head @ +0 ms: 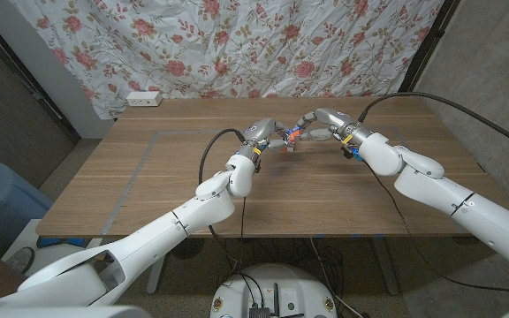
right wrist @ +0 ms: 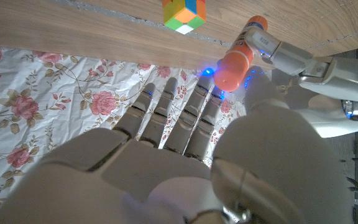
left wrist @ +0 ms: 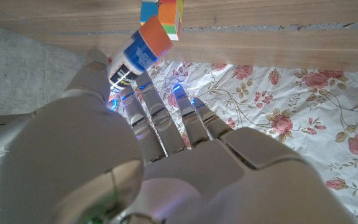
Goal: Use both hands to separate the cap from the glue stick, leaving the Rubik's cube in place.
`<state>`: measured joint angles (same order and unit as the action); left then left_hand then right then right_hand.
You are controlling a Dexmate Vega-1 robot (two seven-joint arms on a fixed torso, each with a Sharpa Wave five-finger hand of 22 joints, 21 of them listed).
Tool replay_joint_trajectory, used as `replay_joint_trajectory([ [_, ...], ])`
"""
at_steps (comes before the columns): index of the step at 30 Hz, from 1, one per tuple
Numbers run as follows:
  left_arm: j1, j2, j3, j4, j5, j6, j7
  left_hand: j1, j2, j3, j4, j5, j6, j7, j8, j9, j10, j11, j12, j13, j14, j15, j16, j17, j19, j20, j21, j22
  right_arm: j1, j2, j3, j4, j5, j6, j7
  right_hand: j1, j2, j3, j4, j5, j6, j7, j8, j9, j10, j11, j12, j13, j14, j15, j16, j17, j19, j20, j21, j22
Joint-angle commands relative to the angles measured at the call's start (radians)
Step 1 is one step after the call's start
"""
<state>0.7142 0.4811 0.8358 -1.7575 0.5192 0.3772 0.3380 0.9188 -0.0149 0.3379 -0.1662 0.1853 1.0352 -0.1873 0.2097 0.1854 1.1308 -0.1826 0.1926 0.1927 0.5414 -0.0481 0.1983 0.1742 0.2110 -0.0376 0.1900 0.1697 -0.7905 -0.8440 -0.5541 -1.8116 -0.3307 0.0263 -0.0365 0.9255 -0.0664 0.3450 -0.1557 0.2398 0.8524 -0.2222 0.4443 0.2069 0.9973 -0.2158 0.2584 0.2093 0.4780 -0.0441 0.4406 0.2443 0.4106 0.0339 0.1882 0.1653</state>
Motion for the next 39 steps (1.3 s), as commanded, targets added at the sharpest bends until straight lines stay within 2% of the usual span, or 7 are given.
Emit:
replay_joint_trajectory([
  [1, 0.001, 0.000, 0.001, 0.001, -0.003, -0.002, 0.003, 0.031, 0.053, 0.000, 0.002, 0.005, 0.123, 0.035, 0.004, 0.006, 0.051, -0.042, 0.004, 0.005, 0.002, -0.147, -0.004, 0.004, -0.001, -0.002, 0.000, 0.002, 0.004, 0.005, 0.001, 0.011, 0.006, 0.018, -0.007, 0.021, 0.017, -0.012, 0.000, -0.010, 0.033, 0.000, 0.015, 0.004, 0.027, 0.000, -0.010, 0.002, 0.021, -0.149, 0.019, 0.010, 0.022, 0.000, 0.006, 0.002],
  [16, -0.002, -0.003, 0.001, 0.005, -0.005, -0.001, 0.003, 0.031, 0.054, -0.002, 0.001, 0.005, 0.123, 0.036, 0.003, 0.006, 0.051, -0.042, 0.004, 0.006, 0.002, -0.147, -0.004, 0.004, -0.001, -0.002, 0.000, 0.002, -0.003, 0.012, 0.006, 0.021, 0.014, 0.033, -0.025, 0.049, 0.040, -0.035, 0.001, -0.026, 0.090, 0.000, 0.018, -0.011, 0.093, -0.001, -0.003, 0.010, 0.063, -0.152, 0.064, 0.031, 0.048, -0.012, 0.005, 0.002],
  [39, -0.011, -0.001, 0.005, 0.016, -0.002, -0.013, -0.001, 0.032, 0.057, -0.003, 0.001, 0.006, 0.126, 0.034, 0.004, 0.006, 0.050, -0.042, 0.004, 0.006, 0.002, -0.148, -0.004, 0.004, -0.001, -0.001, 0.000, 0.002, 0.009, 0.017, 0.006, 0.038, 0.030, 0.062, -0.014, 0.069, 0.053, -0.050, -0.001, -0.030, 0.093, 0.001, 0.004, -0.015, 0.136, -0.001, 0.011, 0.025, 0.083, -0.162, 0.082, 0.032, 0.062, -0.012, 0.004, 0.002],
])
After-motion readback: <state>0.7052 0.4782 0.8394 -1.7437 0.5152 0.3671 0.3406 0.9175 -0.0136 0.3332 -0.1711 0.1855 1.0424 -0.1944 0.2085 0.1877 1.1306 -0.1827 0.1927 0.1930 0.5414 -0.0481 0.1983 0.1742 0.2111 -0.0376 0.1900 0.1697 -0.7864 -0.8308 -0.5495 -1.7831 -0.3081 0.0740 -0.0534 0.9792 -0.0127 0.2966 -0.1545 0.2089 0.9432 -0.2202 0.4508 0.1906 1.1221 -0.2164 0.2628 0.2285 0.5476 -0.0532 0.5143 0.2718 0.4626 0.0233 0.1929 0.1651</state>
